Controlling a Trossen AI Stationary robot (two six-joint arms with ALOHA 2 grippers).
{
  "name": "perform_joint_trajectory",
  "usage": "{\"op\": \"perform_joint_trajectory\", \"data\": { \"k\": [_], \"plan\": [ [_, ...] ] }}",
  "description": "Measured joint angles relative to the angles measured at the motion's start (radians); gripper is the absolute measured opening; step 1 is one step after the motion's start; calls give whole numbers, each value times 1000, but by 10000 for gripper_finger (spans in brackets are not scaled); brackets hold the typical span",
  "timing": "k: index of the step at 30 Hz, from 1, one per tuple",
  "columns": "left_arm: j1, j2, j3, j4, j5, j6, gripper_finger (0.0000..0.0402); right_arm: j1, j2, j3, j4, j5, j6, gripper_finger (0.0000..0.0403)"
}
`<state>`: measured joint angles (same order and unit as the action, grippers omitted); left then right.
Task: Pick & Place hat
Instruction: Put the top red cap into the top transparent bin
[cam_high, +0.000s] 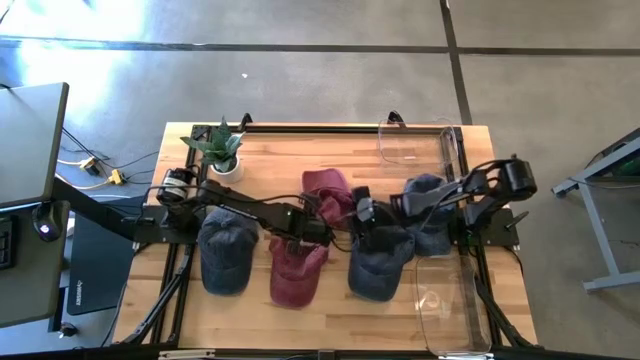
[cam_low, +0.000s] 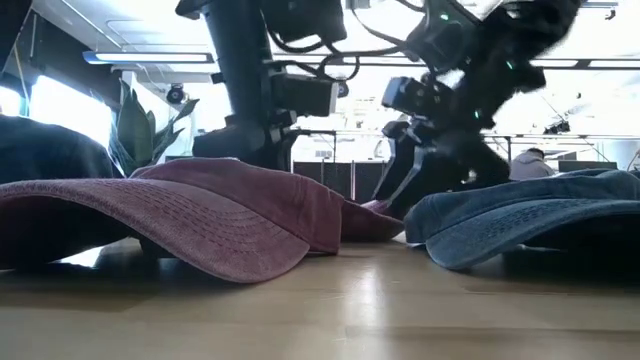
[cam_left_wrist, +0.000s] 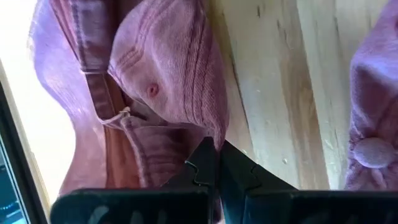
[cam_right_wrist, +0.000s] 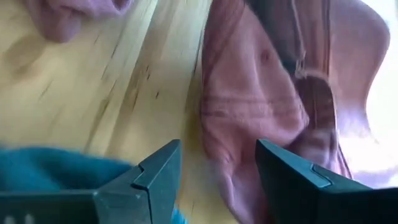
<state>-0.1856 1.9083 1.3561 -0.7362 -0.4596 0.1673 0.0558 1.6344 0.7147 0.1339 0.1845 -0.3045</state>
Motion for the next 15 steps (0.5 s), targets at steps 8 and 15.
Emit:
{"op": "perform_joint_trajectory", "data": {
  "k": [8,15],
  "plan": [
    [3,-10,-4,64,-1,36,1,25,136,-25,211,78,-88,185],
    [2,-10,-5,71,-47,38,1,16,197,24,207,145,-147,122]
  ]
}}
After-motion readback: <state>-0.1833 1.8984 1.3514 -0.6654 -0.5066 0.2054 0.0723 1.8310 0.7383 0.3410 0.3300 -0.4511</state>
